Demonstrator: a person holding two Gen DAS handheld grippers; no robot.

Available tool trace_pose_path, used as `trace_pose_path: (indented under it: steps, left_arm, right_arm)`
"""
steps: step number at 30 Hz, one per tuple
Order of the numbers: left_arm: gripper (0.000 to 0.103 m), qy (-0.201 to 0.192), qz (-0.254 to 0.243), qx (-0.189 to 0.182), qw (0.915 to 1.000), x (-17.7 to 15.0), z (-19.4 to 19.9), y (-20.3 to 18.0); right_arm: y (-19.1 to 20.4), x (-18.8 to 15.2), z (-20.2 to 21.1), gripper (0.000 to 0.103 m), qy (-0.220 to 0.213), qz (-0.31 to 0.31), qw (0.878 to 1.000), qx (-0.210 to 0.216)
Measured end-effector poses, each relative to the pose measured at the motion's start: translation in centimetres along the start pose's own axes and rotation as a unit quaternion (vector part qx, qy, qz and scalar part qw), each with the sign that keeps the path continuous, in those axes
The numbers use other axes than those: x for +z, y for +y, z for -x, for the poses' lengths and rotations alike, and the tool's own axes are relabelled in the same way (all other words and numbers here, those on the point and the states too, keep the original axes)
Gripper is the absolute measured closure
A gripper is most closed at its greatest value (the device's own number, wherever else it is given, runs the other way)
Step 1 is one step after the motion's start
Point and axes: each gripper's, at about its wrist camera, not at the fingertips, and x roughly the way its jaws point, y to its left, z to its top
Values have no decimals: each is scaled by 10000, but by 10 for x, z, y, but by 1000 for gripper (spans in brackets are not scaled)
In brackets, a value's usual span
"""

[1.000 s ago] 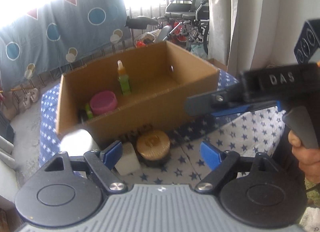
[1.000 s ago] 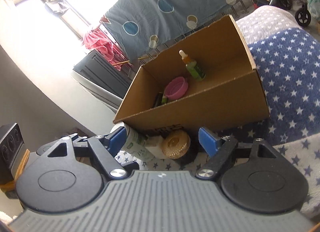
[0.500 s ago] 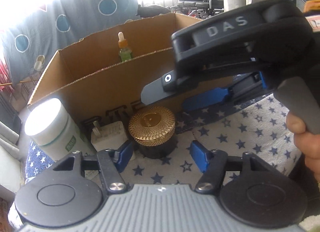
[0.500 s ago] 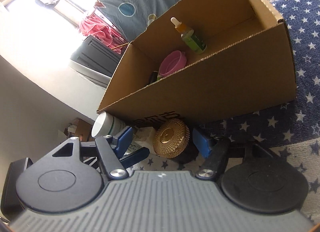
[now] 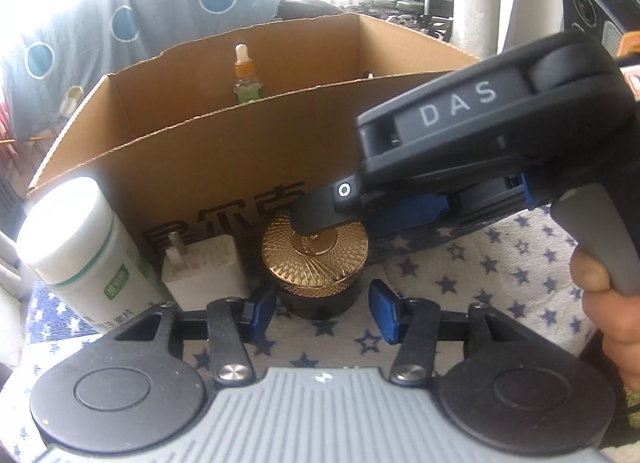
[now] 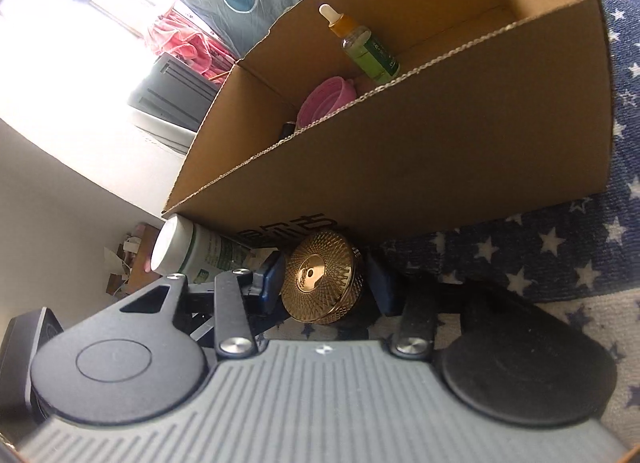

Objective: Organize rigid objects

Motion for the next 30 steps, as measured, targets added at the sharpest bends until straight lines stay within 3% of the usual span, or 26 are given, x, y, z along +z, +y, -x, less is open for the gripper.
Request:
trace_pose_path:
  steps: [5, 16, 20, 23, 25, 27, 30]
  left_arm:
    - [51, -5, 0, -220, 9998, 1, 0, -10]
    - [51, 93, 65, -1086, 9940, 3, 1, -28]
    - [49, 0, -67, -1068, 9943, 0, 2, -34]
    - [37, 10, -119, -913, 9958, 3, -1, -35]
    - [19, 17, -200, -827, 9964, 4, -4, -35]
    - [10, -1, -271, -729, 9970, 4, -8, -35]
    - [5, 57, -400, -676, 9969, 2, -15, -36]
  right_arm:
    - [-2, -4, 14, 59, -28, -84, 9999, -114]
    - [-9, -15, 50, 57, -227, -293, 9980, -522]
    - [-18, -22, 62, 57, -302, -382, 9971, -585]
    - [-27, -27, 64, 56, -333, -545, 9967, -508]
    - [-31, -28, 65, 54, -343, -623, 9962, -506]
    - [-36, -29, 65, 48, -359, -700, 9955, -535]
    - [-45, -28, 66, 36, -416, -882, 9938, -542]
